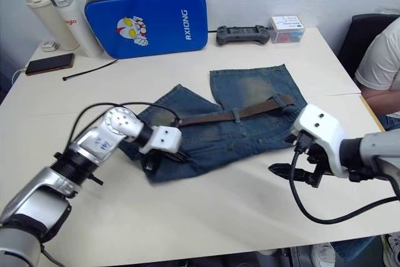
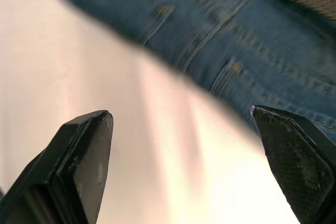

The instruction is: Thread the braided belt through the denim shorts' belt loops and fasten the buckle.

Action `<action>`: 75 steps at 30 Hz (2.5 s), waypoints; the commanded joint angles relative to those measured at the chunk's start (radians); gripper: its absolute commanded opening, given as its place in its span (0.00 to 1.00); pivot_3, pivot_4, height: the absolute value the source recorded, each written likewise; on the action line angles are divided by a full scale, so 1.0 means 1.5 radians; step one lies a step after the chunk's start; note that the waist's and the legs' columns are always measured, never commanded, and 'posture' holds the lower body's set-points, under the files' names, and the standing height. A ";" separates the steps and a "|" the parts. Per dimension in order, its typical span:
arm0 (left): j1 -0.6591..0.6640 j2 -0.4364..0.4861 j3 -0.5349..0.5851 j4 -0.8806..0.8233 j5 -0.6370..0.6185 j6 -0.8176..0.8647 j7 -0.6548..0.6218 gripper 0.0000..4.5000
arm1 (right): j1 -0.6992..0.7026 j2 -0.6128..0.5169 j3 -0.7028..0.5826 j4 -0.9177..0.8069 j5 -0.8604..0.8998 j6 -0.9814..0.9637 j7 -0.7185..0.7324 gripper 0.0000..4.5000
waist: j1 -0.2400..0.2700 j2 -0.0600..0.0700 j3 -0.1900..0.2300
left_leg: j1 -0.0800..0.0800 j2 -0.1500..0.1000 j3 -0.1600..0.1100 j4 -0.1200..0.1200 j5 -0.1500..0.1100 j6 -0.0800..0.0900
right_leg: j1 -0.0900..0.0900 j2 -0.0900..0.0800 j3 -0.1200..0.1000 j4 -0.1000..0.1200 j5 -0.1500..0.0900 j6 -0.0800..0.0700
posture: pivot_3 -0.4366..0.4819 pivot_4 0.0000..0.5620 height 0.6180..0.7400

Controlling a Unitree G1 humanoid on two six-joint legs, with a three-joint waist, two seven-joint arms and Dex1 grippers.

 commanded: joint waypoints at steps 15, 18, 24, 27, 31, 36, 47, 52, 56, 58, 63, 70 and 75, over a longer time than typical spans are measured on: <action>0.140 0.129 0.196 -0.001 -0.041 0.019 -0.084 0.01 | -0.067 0.083 0.138 0.121 -0.032 -0.155 -0.015 1.00 | -0.021 0.000 0.000 | -0.003 -0.001 -0.001 -0.001 0.001 -0.002 | -0.002 0.000 0.000 0.004 0.000 0.000 | 0.48 0.27 1.00; 0.207 0.177 0.263 -0.088 -0.095 0.099 -0.095 0.01 | -0.077 0.084 0.154 0.130 -0.024 -0.152 -0.006 1.00 | -0.033 0.001 0.000 | -0.006 -0.006 -0.017 -0.002 0.004 0.000 | 0.002 -0.006 -0.018 0.003 -0.001 -0.001 | 0.48 0.27 1.00; 0.331 0.237 0.386 -0.217 -0.184 0.234 -0.071 0.01 | -0.119 0.102 0.182 0.166 -0.023 -0.152 0.008 1.00 | -0.015 0.002 0.001 | -0.007 -0.007 -0.020 -0.001 0.009 -0.006 | 0.000 -0.008 -0.018 0.003 -0.001 -0.003 | 0.48 0.27 1.00; 0.366 0.241 0.439 -0.249 -0.206 0.283 -0.040 0.01 | -0.146 0.104 0.204 0.194 -0.036 -0.170 0.027 1.00 | -0.010 0.002 0.002 | -0.007 -0.007 -0.019 -0.001 0.008 -0.006 | 0.000 -0.008 -0.018 0.002 -0.001 -0.003 | 0.48 0.27 1.00; 0.418 0.235 0.477 -0.309 -0.220 0.326 -0.010 0.01 | -0.176 0.109 0.238 0.227 -0.064 -0.229 0.069 1.00 | -0.008 0.002 0.002 | -0.007 -0.007 -0.019 -0.001 0.006 -0.003 | 0.000 -0.008 -0.018 0.002 -0.001 -0.003 | 0.48 0.27 1.00; 0.476 0.218 0.499 -0.382 -0.232 0.357 0.025 0.01 | -0.203 0.131 0.267 0.259 -0.094 -0.257 0.083 1.00 | -0.022 0.002 0.002 | -0.008 -0.015 -0.031 -0.007 0.012 -0.001 | 0.004 -0.016 -0.031 0.002 -0.001 -0.003 | 0.48 0.27 1.00; 0.499 0.217 0.500 -0.387 -0.215 0.337 0.043 0.46 | -0.250 0.152 0.280 0.280 -0.094 -0.198 0.080 1.00 | 0.006 0.005 0.003 | -0.014 -0.026 -0.049 -0.012 0.026 -0.008 | 0.003 -0.025 -0.041 -0.004 -0.002 -0.003 | 0.48 0.27 1.00; 0.534 0.245 0.551 -0.392 -0.248 0.359 0.006 0.97 | -0.254 0.142 0.282 0.279 -0.093 -0.194 0.100 1.00 | 0.005 0.005 0.003 | -0.014 -0.025 -0.046 -0.012 0.026 -0.007 | 0.002 -0.024 -0.037 -0.003 -0.002 -0.003 | 0.48 0.27 1.00; 0.573 0.258 0.660 -0.406 -0.361 0.505 -0.021 1.00 | -0.261 0.135 0.284 0.280 -0.084 -0.188 0.134 1.00 | 0.004 0.005 0.003 | -0.013 -0.024 -0.044 -0.012 0.026 -0.008 | 0.001 -0.024 -0.036 -0.003 -0.002 -0.003 | 0.48 0.27 1.00; 0.579 0.252 0.741 -0.390 -0.437 0.610 -0.014 1.00 | -0.278 0.137 0.278 0.290 -0.073 -0.180 0.152 1.00 | 0.004 0.005 0.003 | -0.013 -0.024 -0.044 -0.012 0.026 -0.007 | 0.001 -0.024 -0.036 -0.003 -0.002 -0.003 | 0.48 0.27 1.00; 0.517 0.221 0.813 -0.351 -0.468 0.689 0.109 1.00 | -0.324 0.156 0.277 0.358 -0.088 -0.186 0.152 1.00 | 0.006 0.005 0.003 | -0.012 -0.024 -0.043 -0.012 0.025 -0.007 | 0.001 -0.024 -0.035 -0.003 -0.002 -0.003 | 0.48 0.27 1.00; 0.280 0.142 0.732 -0.305 -0.502 0.930 0.358 1.00 | -0.439 0.273 0.257 0.571 -0.136 -0.140 0.034 1.00 | 0.005 0.003 0.003 | -0.012 -0.025 -0.041 -0.011 0.025 -0.007 | 0.000 -0.023 -0.033 0.003 0.000 -0.001 | 0.48 0.27 1.00; 0.093 0.111 0.610 -0.065 -0.427 1.044 0.424 1.00 | -0.507 0.349 0.245 0.759 -0.164 -0.125 -0.017 1.00 | 0.002 0.002 0.003 | -0.013 -0.025 -0.038 -0.011 0.026 -0.007 | -0.003 -0.023 -0.031 0.007 0.000 -0.001 | 0.48 0.27 1.00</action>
